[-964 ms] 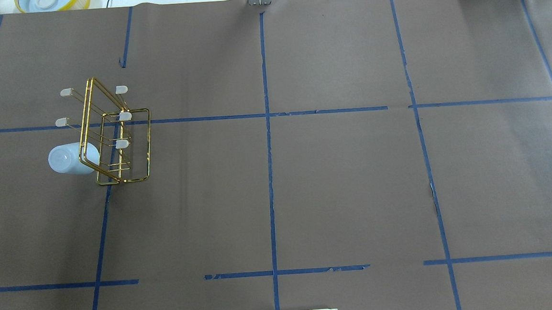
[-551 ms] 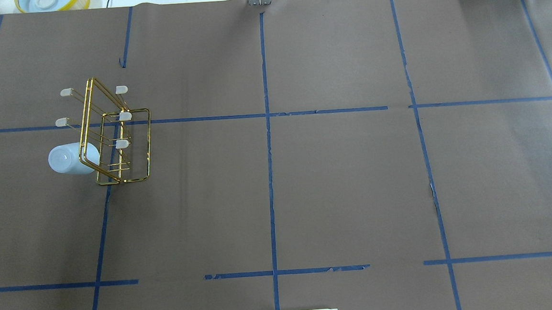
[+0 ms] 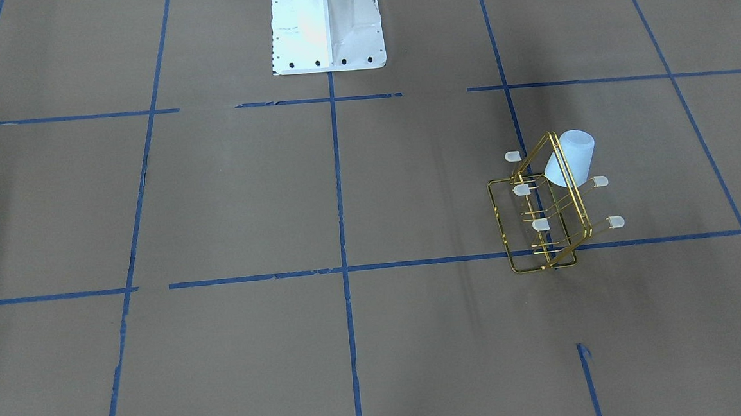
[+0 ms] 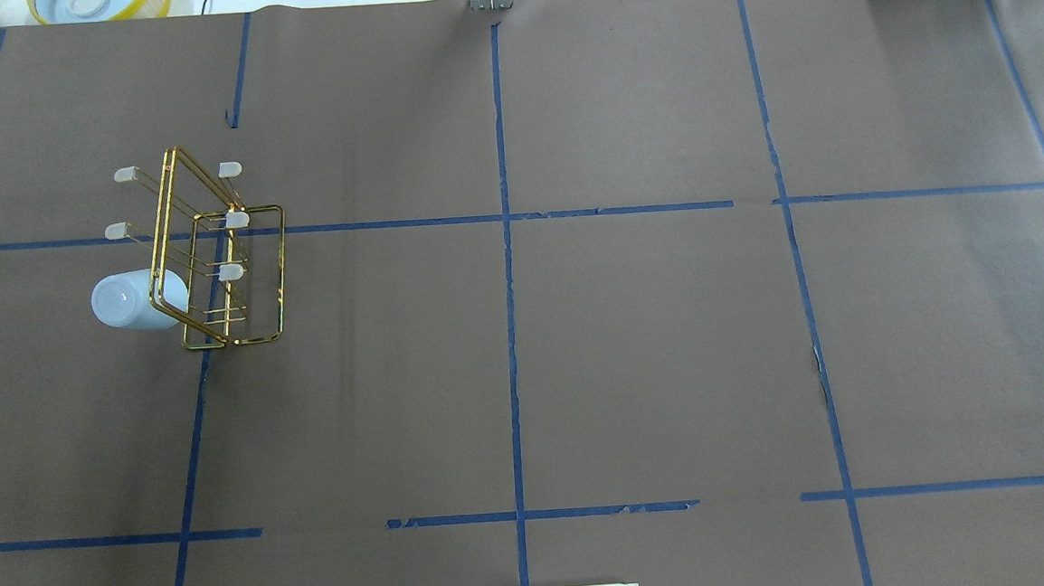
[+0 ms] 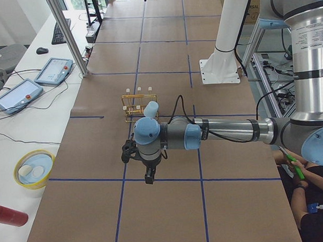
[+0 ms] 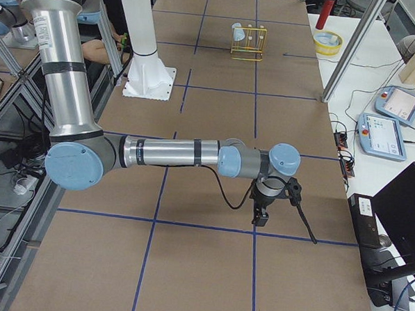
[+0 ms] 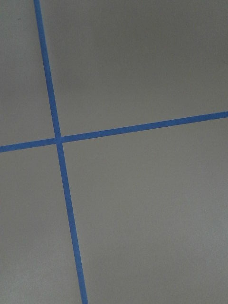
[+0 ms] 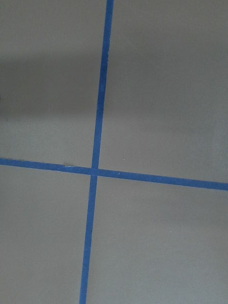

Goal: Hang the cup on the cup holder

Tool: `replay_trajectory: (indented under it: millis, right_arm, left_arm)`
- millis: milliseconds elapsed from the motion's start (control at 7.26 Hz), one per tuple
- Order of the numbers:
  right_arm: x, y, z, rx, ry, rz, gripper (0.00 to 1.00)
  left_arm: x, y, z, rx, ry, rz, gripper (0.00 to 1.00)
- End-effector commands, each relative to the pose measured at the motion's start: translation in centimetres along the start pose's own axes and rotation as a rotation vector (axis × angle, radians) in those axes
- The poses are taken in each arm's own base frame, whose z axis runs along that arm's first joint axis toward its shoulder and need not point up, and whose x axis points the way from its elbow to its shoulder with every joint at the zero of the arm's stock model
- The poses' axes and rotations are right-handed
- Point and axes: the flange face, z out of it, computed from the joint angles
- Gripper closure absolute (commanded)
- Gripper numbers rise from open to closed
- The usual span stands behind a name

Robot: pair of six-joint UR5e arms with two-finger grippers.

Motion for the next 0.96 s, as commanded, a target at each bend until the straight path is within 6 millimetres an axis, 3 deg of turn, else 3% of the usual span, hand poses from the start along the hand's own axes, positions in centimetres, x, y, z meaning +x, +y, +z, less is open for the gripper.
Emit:
replay_trajectory:
  millis: [0,826]
  right_arm:
    - [0.03,0.00,-0.04,0.001,0.000,0.000,0.00]
    - [0.04,0.01,-0.03,0.000,0.000,0.001,0.00]
  left_arm:
    - [0.00,0.04,-0.03,-0.016,-0.001,-0.021,0.00]
    - [0.34,-0.71,-0.41,-0.024,0.005,-0.028,0.00]
